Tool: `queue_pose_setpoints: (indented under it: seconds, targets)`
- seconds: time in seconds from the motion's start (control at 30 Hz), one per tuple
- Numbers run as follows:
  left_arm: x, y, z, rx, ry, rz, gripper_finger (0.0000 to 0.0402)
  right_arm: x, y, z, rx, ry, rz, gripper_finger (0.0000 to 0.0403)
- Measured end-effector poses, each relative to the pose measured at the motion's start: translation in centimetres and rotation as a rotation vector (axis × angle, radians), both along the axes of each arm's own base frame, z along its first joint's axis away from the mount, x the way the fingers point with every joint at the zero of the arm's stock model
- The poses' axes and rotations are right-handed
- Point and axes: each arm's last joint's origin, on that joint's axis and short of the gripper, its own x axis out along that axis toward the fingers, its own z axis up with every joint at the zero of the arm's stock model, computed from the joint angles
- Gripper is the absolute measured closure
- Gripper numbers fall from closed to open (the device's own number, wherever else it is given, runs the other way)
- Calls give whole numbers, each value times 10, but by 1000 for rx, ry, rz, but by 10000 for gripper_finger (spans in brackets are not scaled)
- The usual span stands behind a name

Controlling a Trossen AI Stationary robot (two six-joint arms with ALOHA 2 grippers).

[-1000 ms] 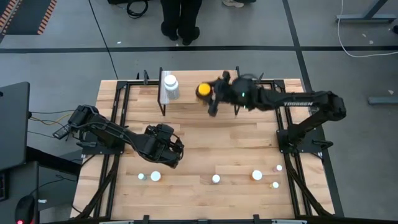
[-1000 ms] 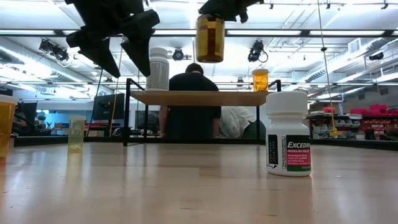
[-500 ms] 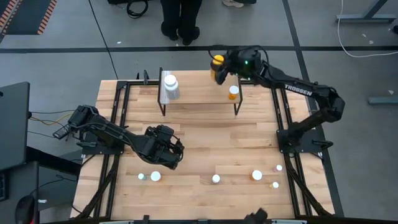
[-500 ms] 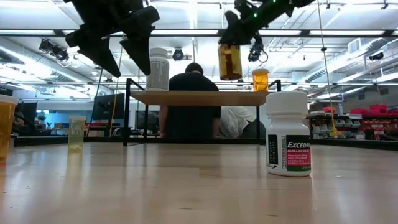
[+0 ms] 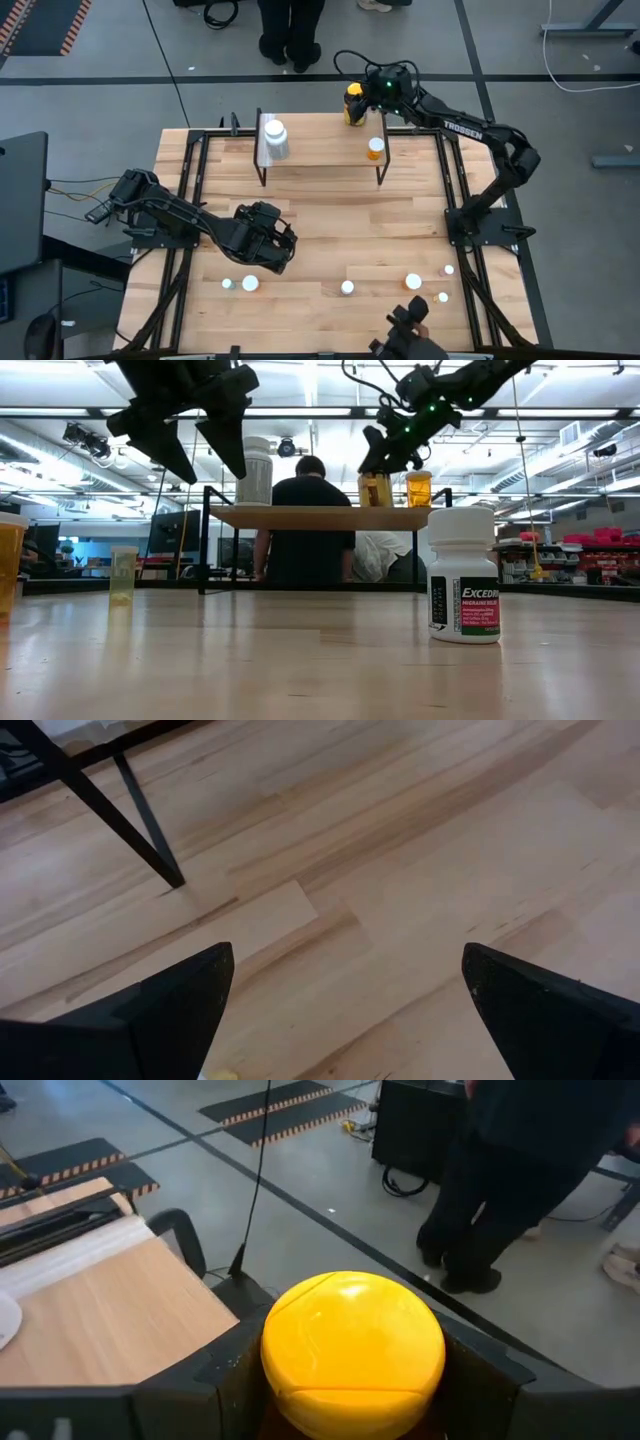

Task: Pick and place medicine bottles onto shelf by color
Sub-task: Put the big yellow medicine bottle on the shelf, then put the small white medicine bottle on the shelf

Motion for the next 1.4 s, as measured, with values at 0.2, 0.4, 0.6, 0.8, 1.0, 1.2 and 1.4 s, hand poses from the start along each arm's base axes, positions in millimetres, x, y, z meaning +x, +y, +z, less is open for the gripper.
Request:
queue_pose_setpoints:
  seconds: [0.2, 0.4, 0.6, 0.8, 1.0, 1.2, 1.4]
  targets:
    - [0, -1, 0, -1, -1, -1, 2, -8, 4, 3, 40, 20, -33, 167]
    - [-2, -7, 0, -23, -34, 14, 2, -23, 16, 10, 80, 90, -98, 167]
    - [-4, -14, 0, -38, -56, 10, 2, -29, 21, 13, 115, 92, -109, 161]
    - [-4, -14, 0, -36, -57, 7, 2, -29, 21, 12, 119, 94, -109, 140]
    - [-4, -14, 0, -35, -57, 6, 2, -29, 21, 12, 115, 98, -103, 114]
    - [-4, -14, 0, -36, -58, 6, 2, -33, 25, 17, 89, 105, -84, 90]
    - [-4, -14, 0, -36, -59, 5, 2, -45, 36, 39, 32, 45, -81, 70]
